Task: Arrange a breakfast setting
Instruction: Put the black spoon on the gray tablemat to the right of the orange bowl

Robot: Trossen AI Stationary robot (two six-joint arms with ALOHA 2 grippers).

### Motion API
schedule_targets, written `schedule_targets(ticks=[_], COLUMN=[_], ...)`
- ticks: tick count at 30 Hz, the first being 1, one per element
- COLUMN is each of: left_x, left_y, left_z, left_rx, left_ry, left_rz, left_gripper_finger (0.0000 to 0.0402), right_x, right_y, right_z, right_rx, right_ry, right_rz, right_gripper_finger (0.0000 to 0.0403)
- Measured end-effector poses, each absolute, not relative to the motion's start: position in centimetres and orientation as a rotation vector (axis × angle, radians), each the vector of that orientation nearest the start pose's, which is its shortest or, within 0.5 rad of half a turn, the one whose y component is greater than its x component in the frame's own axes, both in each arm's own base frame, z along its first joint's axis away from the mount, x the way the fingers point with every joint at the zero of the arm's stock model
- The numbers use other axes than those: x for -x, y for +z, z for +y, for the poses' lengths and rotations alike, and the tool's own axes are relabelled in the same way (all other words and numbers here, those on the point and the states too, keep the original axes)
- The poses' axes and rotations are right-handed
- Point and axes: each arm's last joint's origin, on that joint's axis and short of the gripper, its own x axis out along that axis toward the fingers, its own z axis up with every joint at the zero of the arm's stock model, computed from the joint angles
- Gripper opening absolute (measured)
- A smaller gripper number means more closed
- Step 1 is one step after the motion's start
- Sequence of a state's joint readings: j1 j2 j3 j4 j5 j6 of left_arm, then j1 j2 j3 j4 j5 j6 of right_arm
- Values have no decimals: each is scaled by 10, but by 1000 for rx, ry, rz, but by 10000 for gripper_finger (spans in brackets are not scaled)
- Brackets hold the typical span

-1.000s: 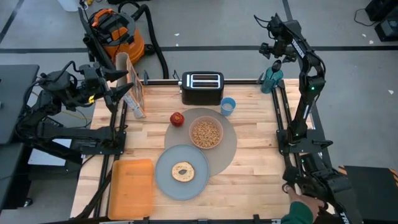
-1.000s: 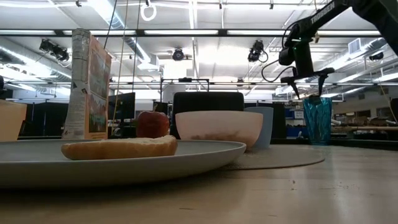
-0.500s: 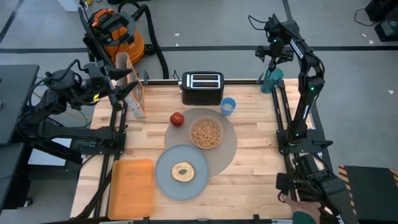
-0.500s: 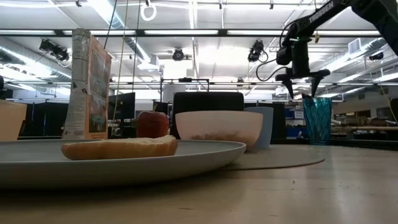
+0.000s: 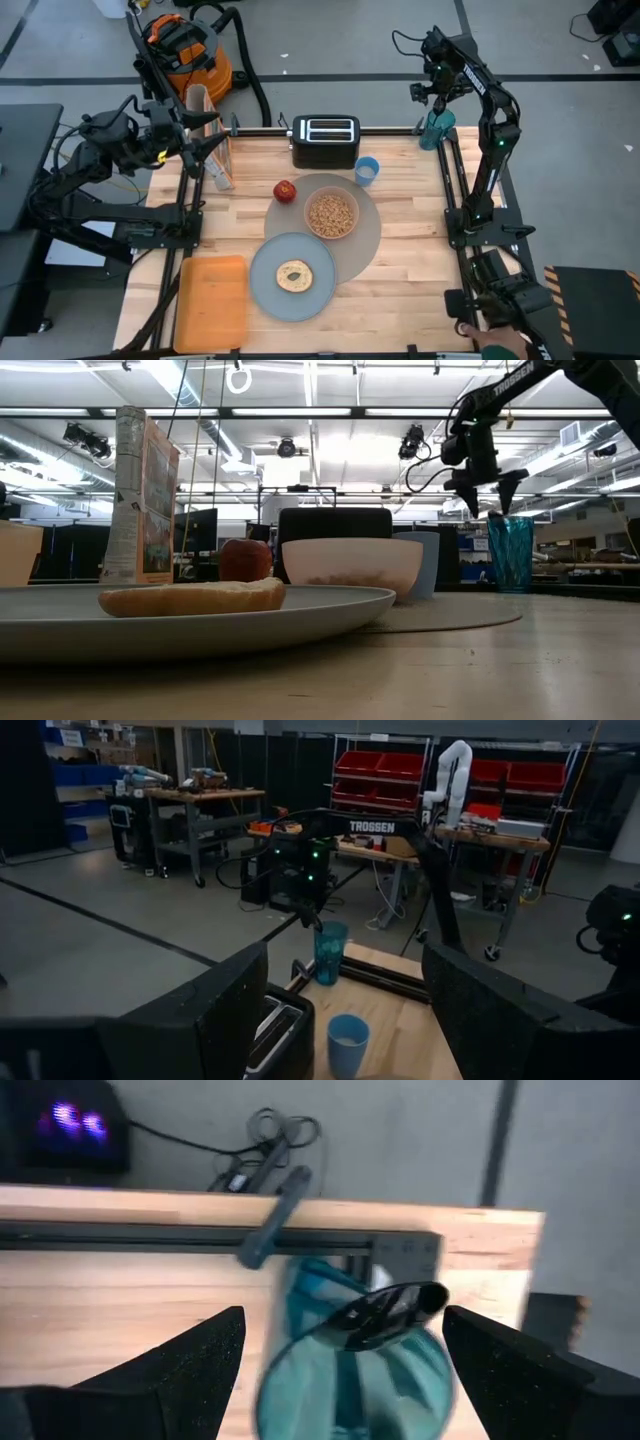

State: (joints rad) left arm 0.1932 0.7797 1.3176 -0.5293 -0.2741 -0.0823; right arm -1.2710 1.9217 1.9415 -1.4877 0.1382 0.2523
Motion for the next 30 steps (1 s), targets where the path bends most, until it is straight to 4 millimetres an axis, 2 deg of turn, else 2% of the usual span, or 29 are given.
schedule_targets(ticks=[7, 18, 26, 30], left_x=[-104, -104, -104, -104], left_y=[467, 469, 469, 469], left_z=[28, 28, 28, 28], left_rx=[99, 93, 92, 93], left_ry=[466, 465, 465, 465], left_rz=[-35, -55, -55, -56], left_gripper_finger=[274, 274, 274, 274], right_x=[-92, -92, -91, -91], right_y=[312, 310, 310, 310], right_z=[-355, -355, -358, -358], right_rx=[-1117, -1108, -1099, -1091], right_ry=[-1312, -1257, -1267, -1258], right_rz=[1161, 1167, 1146, 1154], right_gripper_finger=[347, 341, 259, 232])
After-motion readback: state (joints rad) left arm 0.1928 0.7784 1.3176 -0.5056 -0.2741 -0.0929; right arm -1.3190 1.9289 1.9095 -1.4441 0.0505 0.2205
